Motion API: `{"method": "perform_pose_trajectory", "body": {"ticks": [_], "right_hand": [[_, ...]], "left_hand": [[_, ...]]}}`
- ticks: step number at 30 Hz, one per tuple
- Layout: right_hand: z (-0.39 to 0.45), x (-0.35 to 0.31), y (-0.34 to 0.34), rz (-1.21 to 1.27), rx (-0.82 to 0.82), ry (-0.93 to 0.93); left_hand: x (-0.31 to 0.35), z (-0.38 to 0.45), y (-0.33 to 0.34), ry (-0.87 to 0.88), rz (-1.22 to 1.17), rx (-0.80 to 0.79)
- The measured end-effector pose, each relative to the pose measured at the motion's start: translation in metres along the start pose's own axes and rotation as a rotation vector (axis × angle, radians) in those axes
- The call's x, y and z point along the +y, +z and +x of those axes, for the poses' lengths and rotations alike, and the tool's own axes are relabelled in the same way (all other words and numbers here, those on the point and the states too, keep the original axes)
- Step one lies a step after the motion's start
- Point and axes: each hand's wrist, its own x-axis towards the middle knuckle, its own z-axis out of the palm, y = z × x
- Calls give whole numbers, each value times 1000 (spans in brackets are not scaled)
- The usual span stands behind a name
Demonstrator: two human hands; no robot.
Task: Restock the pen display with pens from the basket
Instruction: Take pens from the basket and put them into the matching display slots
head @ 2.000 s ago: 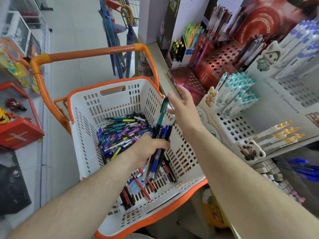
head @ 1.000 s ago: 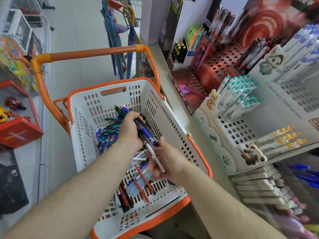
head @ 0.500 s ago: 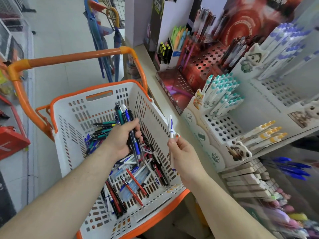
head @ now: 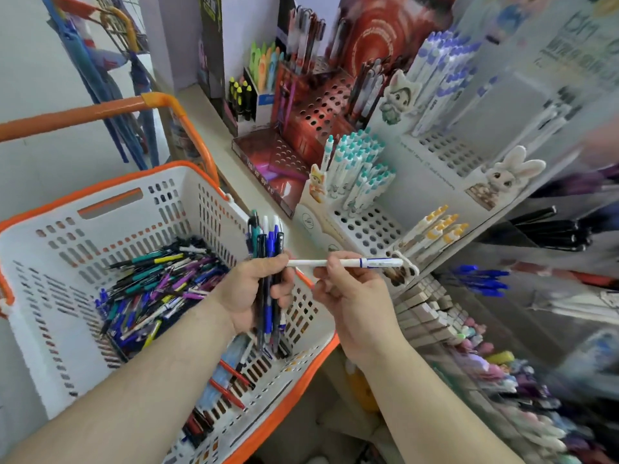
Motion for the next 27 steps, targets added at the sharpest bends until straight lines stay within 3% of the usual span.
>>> {"method": "perform_pose_trajectory", "body": {"ticks": [7,13,19,23,27], "right_hand": [[-16,-53,-56,135,372,-146],[-49,-83,-110,114,591,-289],[-91,-109,-168,107,764,-452],[-112,-121,-198,125,800,-543],[-138,-138,-231,91,945,-729]], "left_hand": [[-11,30,53,24,2,-163],[-42,56,117,-85,-147,-510],[-81,68,188,-159,30,-421],[-107,72,224,-166,31,-457],[-124,70,249,-148,173,-380]]}}
